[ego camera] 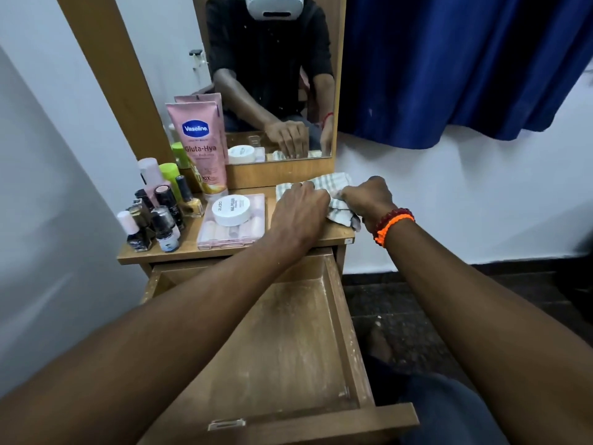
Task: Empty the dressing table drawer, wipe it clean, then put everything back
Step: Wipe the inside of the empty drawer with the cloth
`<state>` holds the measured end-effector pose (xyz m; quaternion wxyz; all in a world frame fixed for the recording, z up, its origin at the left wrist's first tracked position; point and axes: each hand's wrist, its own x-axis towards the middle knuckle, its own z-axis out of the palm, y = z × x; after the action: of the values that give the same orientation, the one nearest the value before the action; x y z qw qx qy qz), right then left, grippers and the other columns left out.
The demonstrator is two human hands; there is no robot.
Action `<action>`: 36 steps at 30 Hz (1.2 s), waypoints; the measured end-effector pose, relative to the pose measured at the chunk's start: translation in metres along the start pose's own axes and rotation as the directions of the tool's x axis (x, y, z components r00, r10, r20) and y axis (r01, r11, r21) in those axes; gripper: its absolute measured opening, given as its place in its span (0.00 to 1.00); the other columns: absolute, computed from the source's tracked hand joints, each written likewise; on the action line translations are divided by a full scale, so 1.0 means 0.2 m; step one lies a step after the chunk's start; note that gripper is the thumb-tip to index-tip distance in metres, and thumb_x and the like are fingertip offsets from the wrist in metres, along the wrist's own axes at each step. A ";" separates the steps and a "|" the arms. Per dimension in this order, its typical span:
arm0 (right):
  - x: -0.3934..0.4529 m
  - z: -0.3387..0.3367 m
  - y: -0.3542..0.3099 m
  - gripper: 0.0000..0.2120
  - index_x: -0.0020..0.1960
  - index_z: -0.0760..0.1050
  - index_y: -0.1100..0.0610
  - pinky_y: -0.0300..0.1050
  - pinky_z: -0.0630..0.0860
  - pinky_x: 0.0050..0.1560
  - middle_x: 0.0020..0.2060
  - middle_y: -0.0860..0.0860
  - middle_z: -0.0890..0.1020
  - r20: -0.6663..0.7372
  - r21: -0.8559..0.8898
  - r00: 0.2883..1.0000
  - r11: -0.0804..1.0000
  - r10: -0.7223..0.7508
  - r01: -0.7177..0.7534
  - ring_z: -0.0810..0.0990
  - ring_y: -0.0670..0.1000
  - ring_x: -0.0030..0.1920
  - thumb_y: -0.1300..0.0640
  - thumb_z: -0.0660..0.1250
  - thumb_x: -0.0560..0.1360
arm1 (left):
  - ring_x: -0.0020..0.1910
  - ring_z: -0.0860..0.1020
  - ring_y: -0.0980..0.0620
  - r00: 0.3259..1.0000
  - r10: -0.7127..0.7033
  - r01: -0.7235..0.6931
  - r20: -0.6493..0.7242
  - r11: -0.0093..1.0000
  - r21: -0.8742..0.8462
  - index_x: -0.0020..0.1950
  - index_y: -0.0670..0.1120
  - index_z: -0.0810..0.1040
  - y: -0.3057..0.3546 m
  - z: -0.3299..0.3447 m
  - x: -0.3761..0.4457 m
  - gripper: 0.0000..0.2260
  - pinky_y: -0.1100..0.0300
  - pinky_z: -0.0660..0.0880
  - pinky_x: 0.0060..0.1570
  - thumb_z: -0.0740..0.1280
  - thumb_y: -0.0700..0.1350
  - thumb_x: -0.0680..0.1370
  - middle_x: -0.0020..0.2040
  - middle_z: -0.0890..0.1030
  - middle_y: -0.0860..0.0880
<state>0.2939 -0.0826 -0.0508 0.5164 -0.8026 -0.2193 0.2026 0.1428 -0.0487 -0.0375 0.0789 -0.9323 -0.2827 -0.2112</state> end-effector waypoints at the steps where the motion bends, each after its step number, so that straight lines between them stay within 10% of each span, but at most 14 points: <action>1: -0.02 -0.02 -0.01 0.16 0.49 0.75 0.61 0.43 0.73 0.33 0.45 0.58 0.82 -0.011 -0.001 1.000 1.000 -0.012 0.012 0.83 0.59 0.44 0.54 0.78 0.69 | 0.51 0.76 0.43 1.000 0.019 -0.019 -0.010 1.000 -0.015 0.49 0.40 0.78 0.01 -0.01 -0.02 0.06 0.55 0.66 0.40 0.62 0.40 0.82 0.51 0.79 0.40; 9: -0.42 -0.28 0.09 0.10 0.55 0.82 0.67 0.51 0.80 0.33 0.42 0.62 0.86 0.296 0.339 0.954 0.927 0.055 -0.159 0.85 0.61 0.36 0.62 0.70 0.77 | 0.44 0.78 0.42 0.994 0.078 -0.083 -0.070 0.994 -0.077 0.47 0.41 0.81 0.24 -0.26 -0.34 0.03 0.50 0.76 0.41 0.71 0.40 0.77 0.44 0.80 0.41; 12: -0.61 -0.32 0.22 0.13 0.60 0.78 0.73 0.59 0.84 0.44 0.52 0.69 0.85 0.473 0.426 0.880 0.861 0.050 -0.278 0.87 0.66 0.48 0.66 0.66 0.80 | 0.40 0.80 0.45 1.000 0.023 -0.023 0.007 0.994 -0.102 0.41 0.46 0.81 0.31 -0.33 -0.61 0.04 0.53 0.75 0.37 0.76 0.42 0.71 0.42 0.83 0.45; 18: -0.81 -0.26 0.43 0.11 0.59 0.78 0.71 0.59 0.85 0.50 0.48 0.66 0.87 0.449 0.212 0.877 0.933 0.170 -0.290 0.88 0.64 0.48 0.63 0.65 0.82 | 0.54 0.75 0.58 0.949 -0.299 0.316 0.103 0.894 -0.319 0.58 0.56 0.80 0.22 -0.48 -1.22 0.15 0.62 0.73 0.52 0.61 0.61 0.80 0.54 0.78 0.59; 23: -0.79 -0.19 0.42 0.12 0.52 0.81 0.64 0.57 0.83 0.52 0.47 0.60 0.86 0.206 -0.183 0.971 0.980 0.120 -0.083 0.86 0.60 0.47 0.55 0.71 0.77 | 0.49 0.76 0.59 0.948 -0.304 0.319 0.100 0.885 -0.338 0.49 0.58 0.83 0.09 -0.53 -1.49 0.09 0.62 0.74 0.49 0.66 0.59 0.78 0.47 0.77 0.61; 27: -0.88 -0.15 0.36 0.24 0.69 0.72 0.59 0.56 0.76 0.64 0.64 0.60 0.76 0.070 -0.509 0.990 0.849 -0.119 0.139 0.76 0.63 0.64 0.49 0.69 0.78 | 0.48 0.74 0.60 0.946 -0.302 0.324 0.119 0.878 -0.352 0.50 0.58 0.83 0.05 -0.55 -1.51 0.07 0.62 0.75 0.49 0.66 0.55 0.79 0.47 0.75 0.61; 36: -0.97 0.06 0.39 0.35 0.83 0.41 0.63 0.57 0.75 0.60 0.71 0.70 0.67 0.348 -0.703 0.931 0.627 -0.108 0.336 0.76 0.69 0.64 0.62 0.55 0.81 | 0.51 0.72 0.59 0.939 -0.307 0.344 0.156 0.855 -0.389 0.52 0.57 0.81 0.04 -0.53 -1.50 0.10 0.57 0.73 0.58 0.64 0.59 0.79 0.47 0.73 0.59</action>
<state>0.1389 -0.2109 -0.1072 0.1234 -0.8737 -0.4504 0.1359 -0.1147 -0.2325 -0.0750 -0.1678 -0.8751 -0.3887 -0.2346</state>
